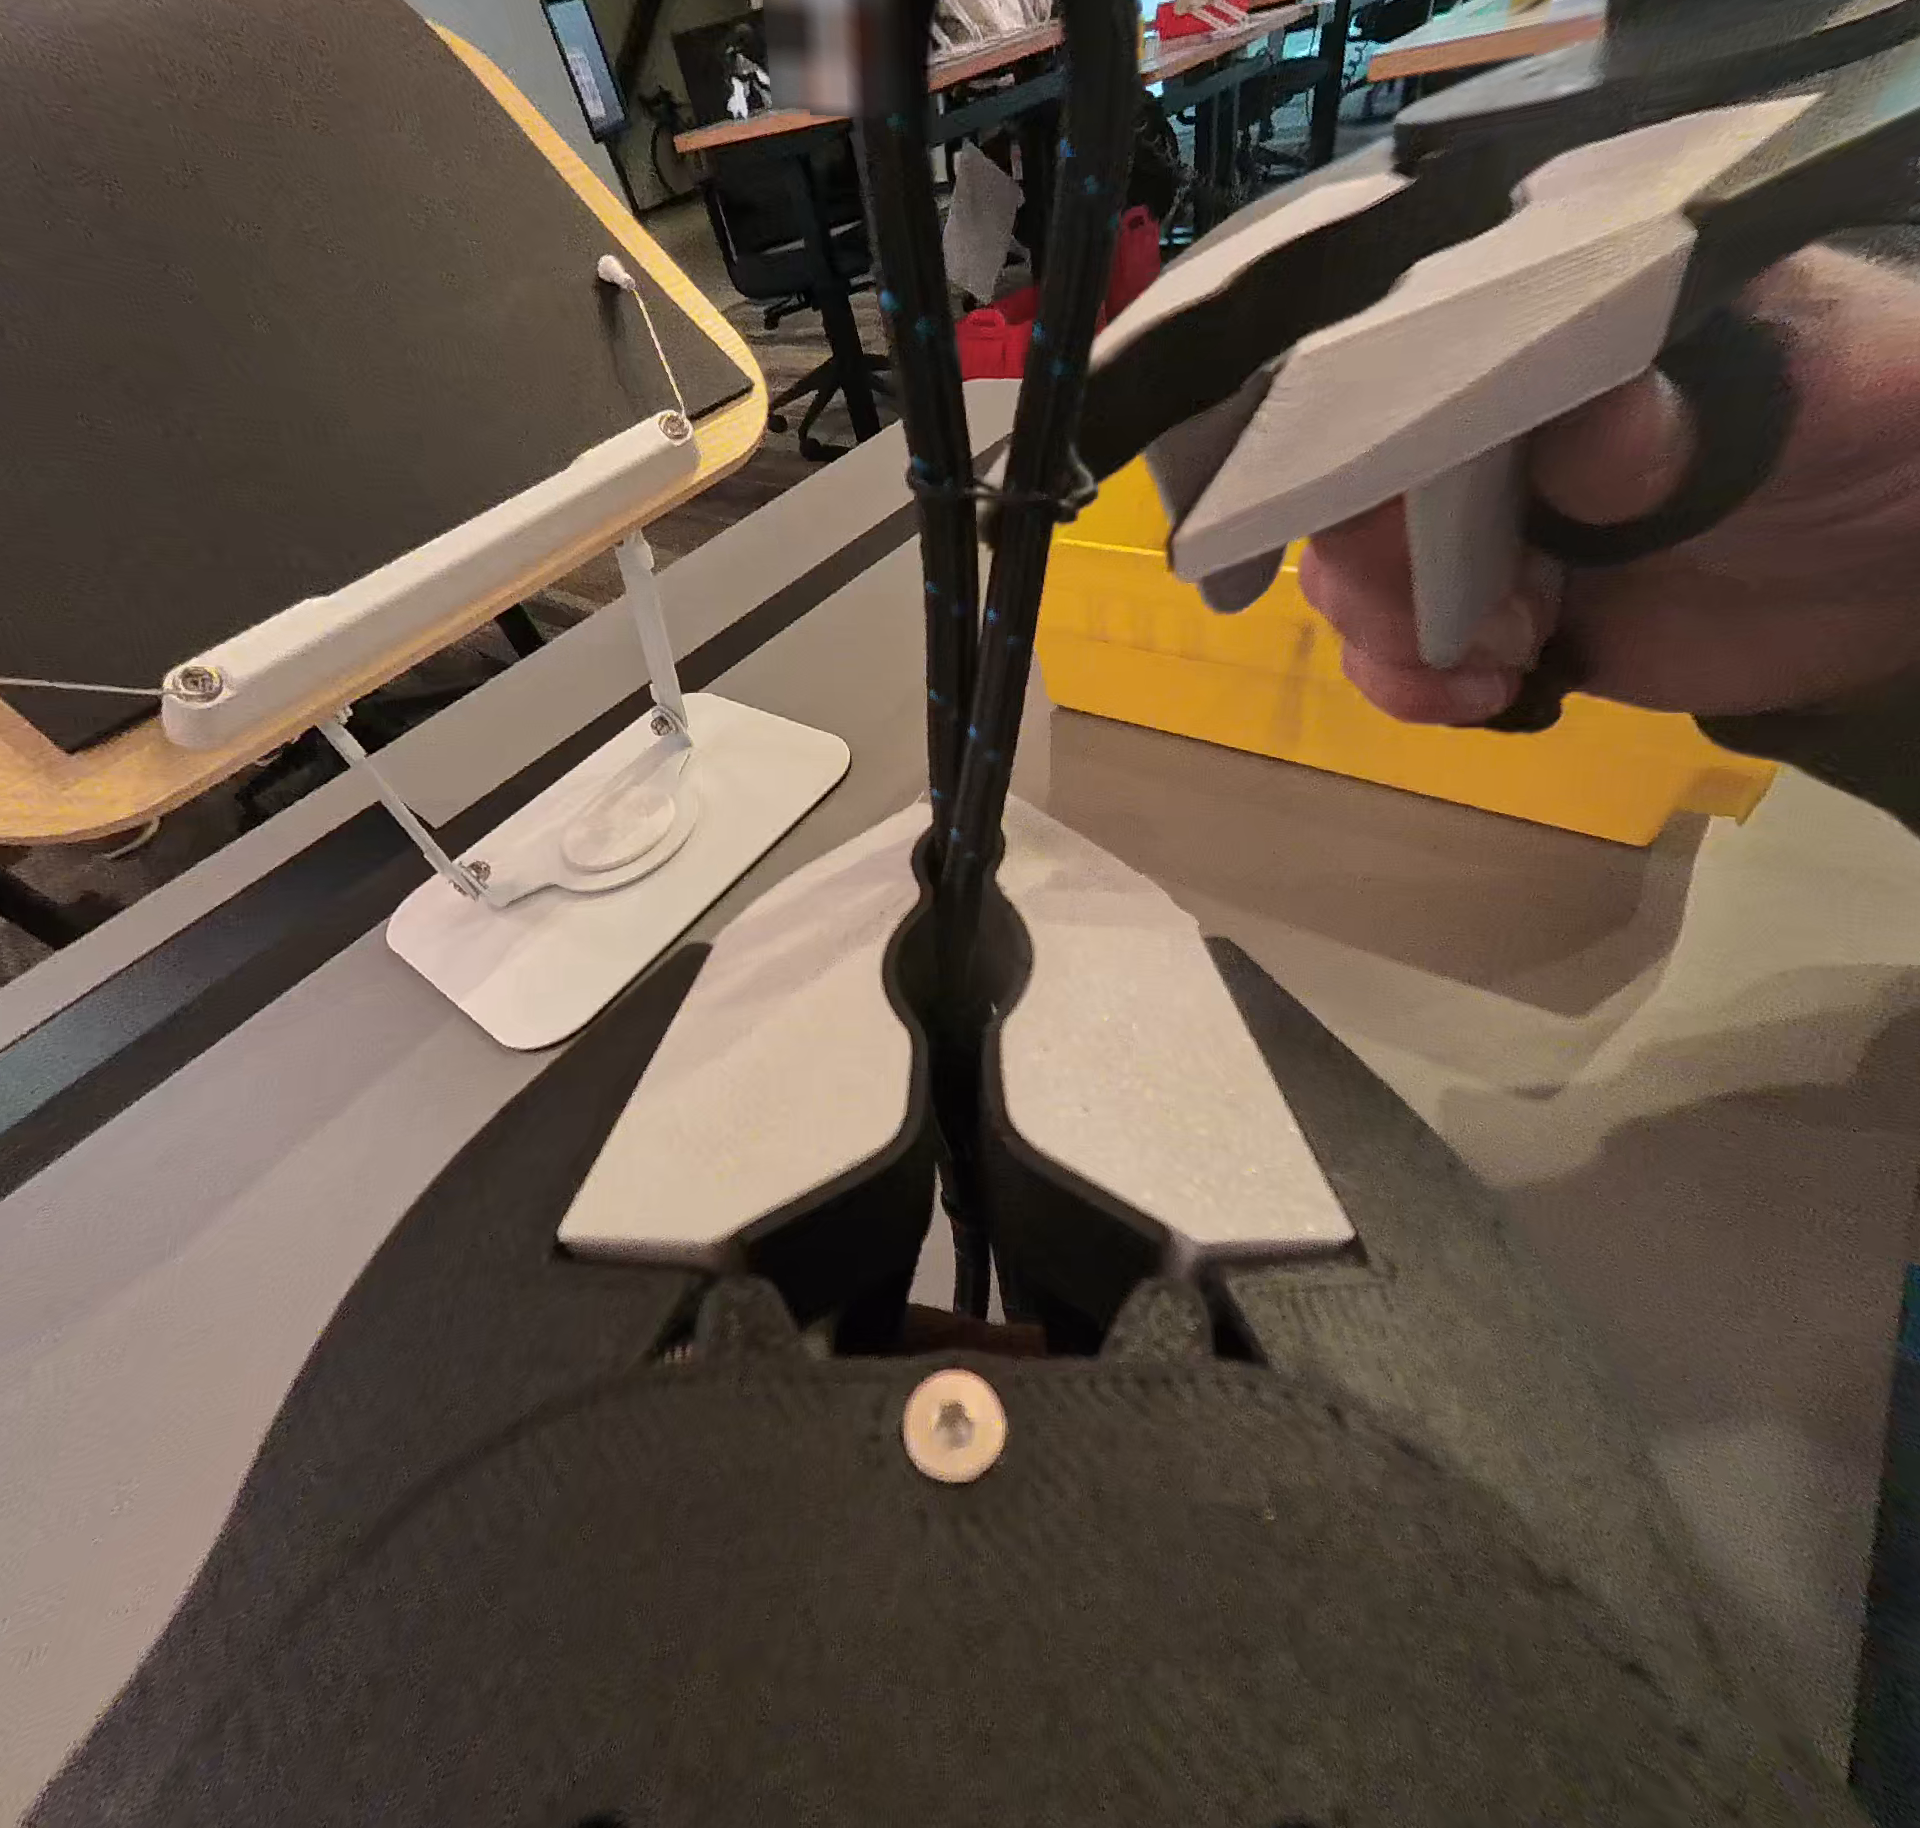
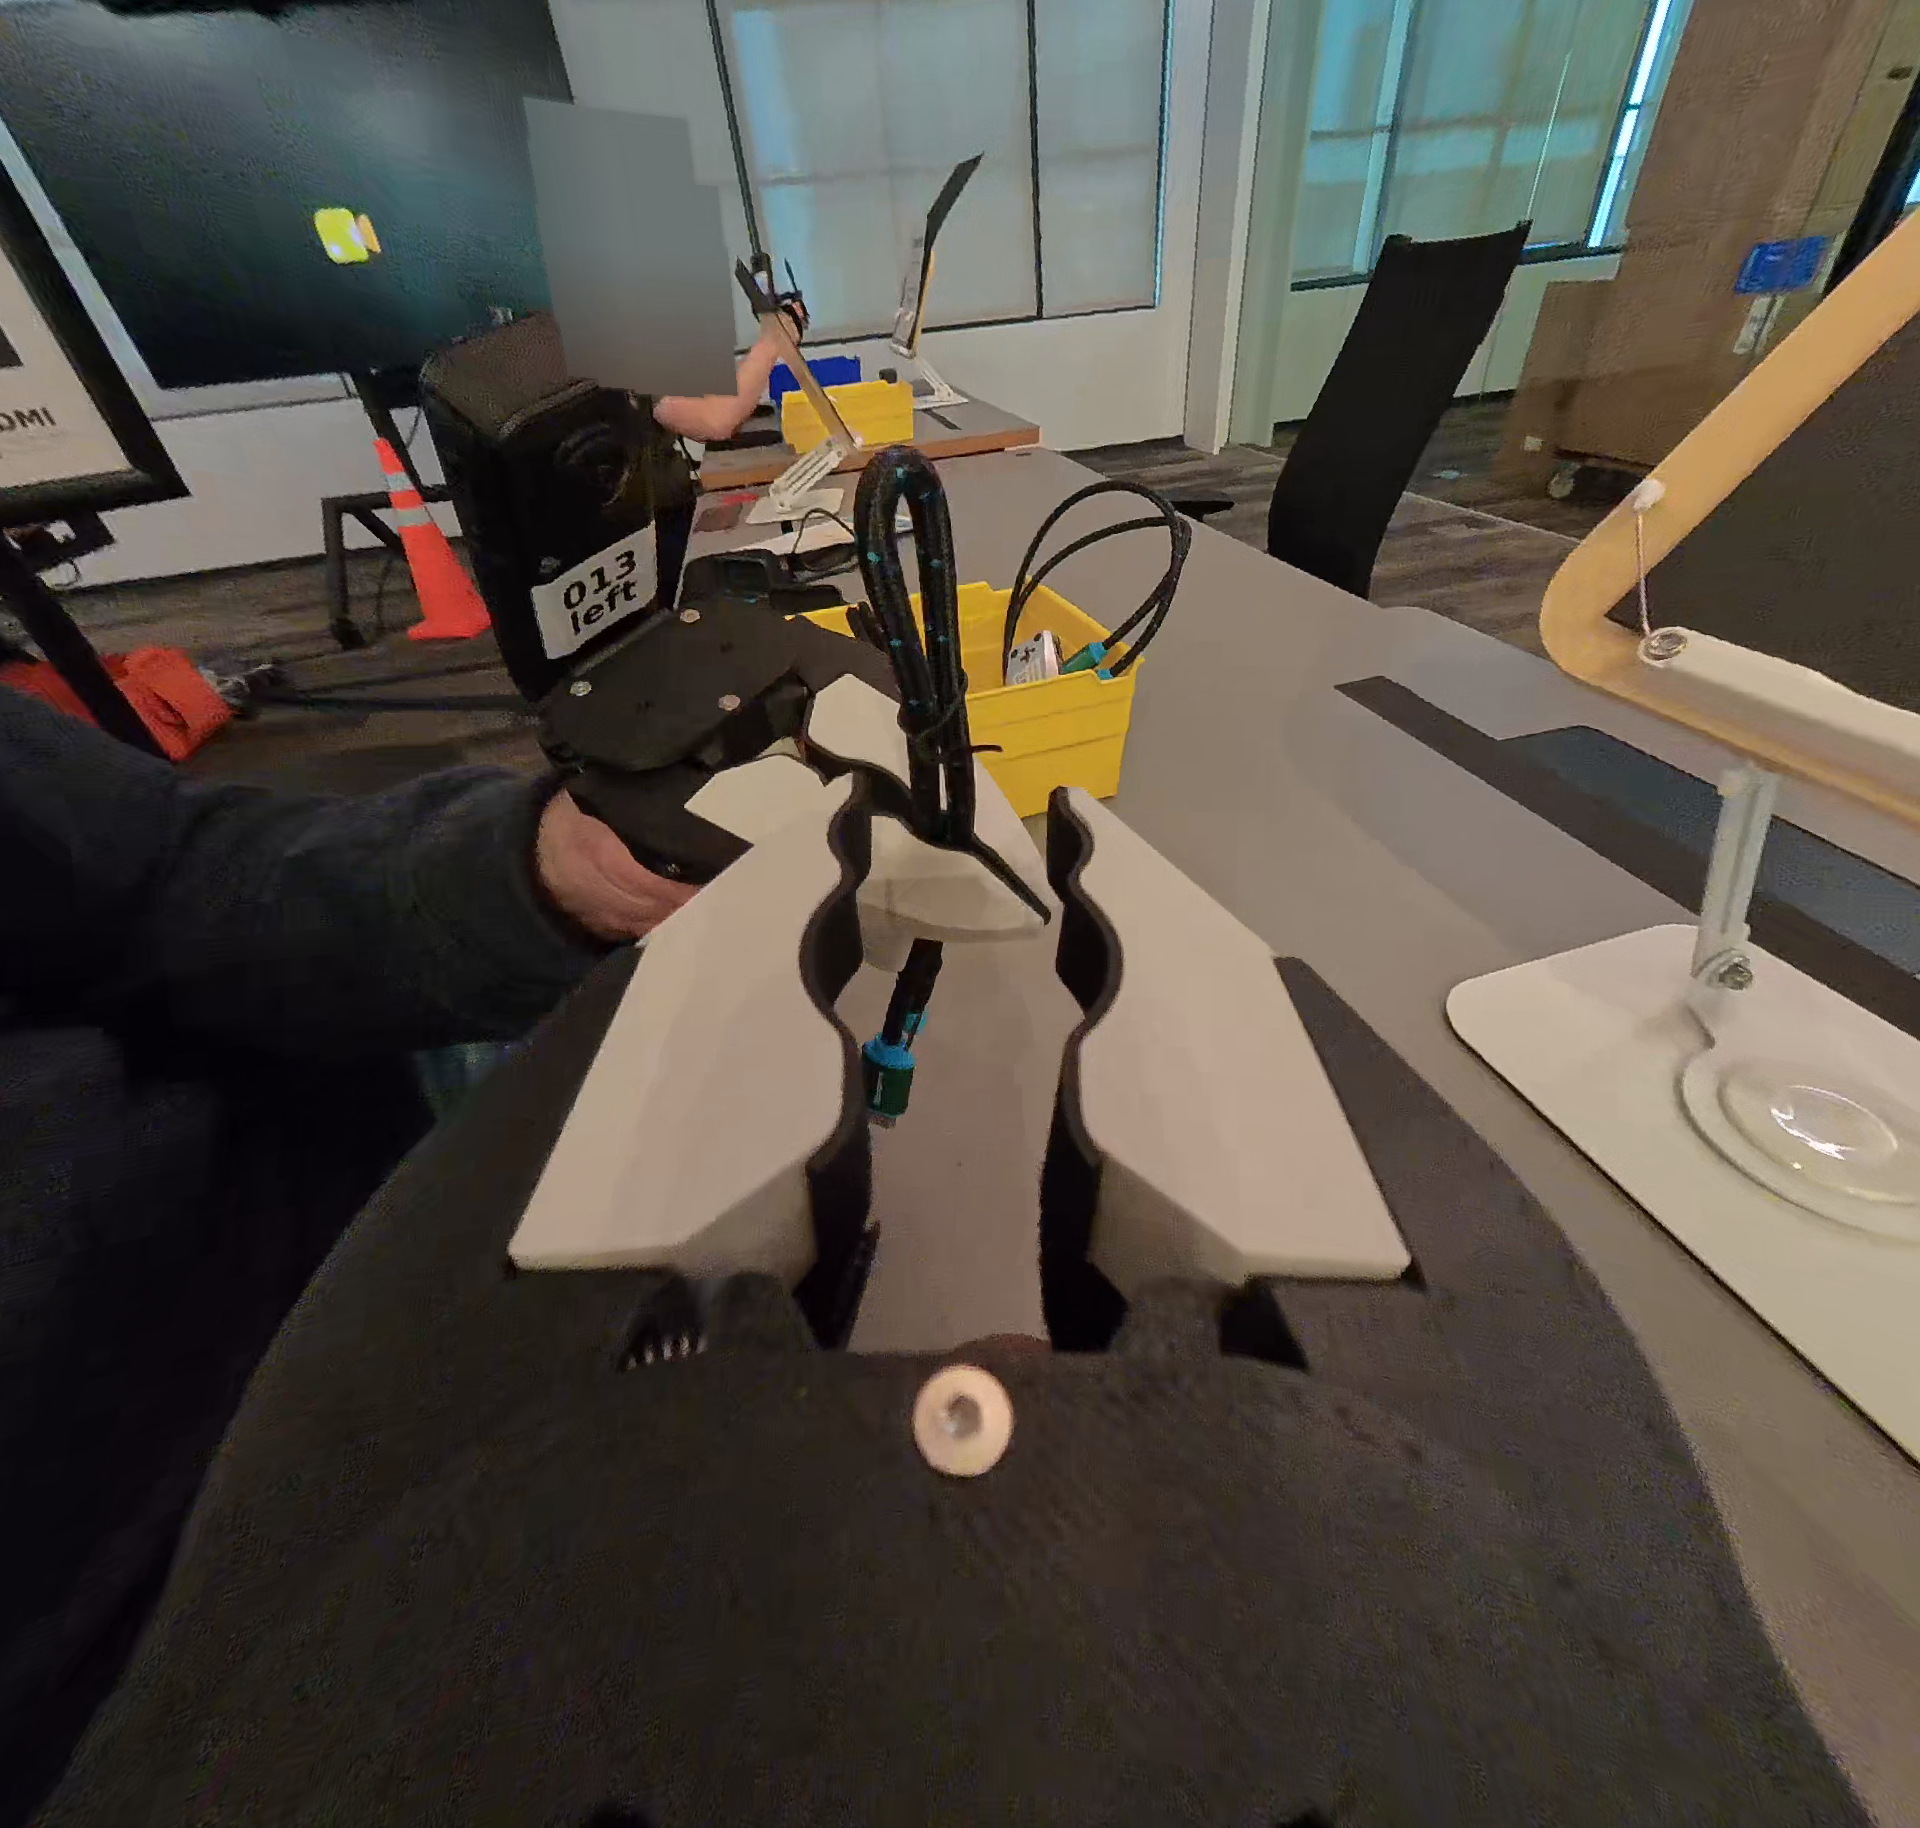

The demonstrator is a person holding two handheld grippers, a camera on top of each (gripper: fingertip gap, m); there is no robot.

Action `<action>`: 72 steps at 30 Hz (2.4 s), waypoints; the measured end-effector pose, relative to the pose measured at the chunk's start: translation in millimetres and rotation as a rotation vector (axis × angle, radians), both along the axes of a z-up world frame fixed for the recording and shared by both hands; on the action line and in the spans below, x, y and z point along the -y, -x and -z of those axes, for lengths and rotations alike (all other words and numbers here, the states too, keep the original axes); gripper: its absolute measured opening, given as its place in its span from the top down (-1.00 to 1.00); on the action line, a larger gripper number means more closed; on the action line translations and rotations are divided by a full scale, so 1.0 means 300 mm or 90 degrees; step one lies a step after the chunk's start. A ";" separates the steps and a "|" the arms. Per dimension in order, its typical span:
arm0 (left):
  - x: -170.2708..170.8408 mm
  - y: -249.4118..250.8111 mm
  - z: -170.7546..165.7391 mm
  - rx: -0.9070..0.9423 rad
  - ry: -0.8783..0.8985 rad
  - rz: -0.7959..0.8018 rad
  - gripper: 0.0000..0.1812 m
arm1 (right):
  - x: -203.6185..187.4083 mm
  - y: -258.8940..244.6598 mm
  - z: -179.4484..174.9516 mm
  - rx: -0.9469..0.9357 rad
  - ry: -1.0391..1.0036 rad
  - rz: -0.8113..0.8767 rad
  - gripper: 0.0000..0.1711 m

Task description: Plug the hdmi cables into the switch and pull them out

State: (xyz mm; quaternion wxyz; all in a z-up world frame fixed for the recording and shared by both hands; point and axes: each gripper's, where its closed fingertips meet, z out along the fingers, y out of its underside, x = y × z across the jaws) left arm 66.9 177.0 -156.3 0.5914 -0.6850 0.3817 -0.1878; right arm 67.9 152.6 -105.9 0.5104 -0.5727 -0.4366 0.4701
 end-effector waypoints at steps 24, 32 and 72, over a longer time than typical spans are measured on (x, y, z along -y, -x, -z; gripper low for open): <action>0.022 -0.054 0.027 0.039 0.116 0.030 0.99 | -0.032 0.001 -0.003 0.438 -0.758 0.259 1.00; 0.015 -0.052 -0.011 0.048 0.039 0.031 0.99 | -0.004 -0.006 -0.019 0.268 -0.450 0.167 1.00; -0.322 0.095 0.096 -0.004 0.089 -0.157 -0.01 | 0.139 0.040 0.150 0.227 -0.293 -0.054 1.00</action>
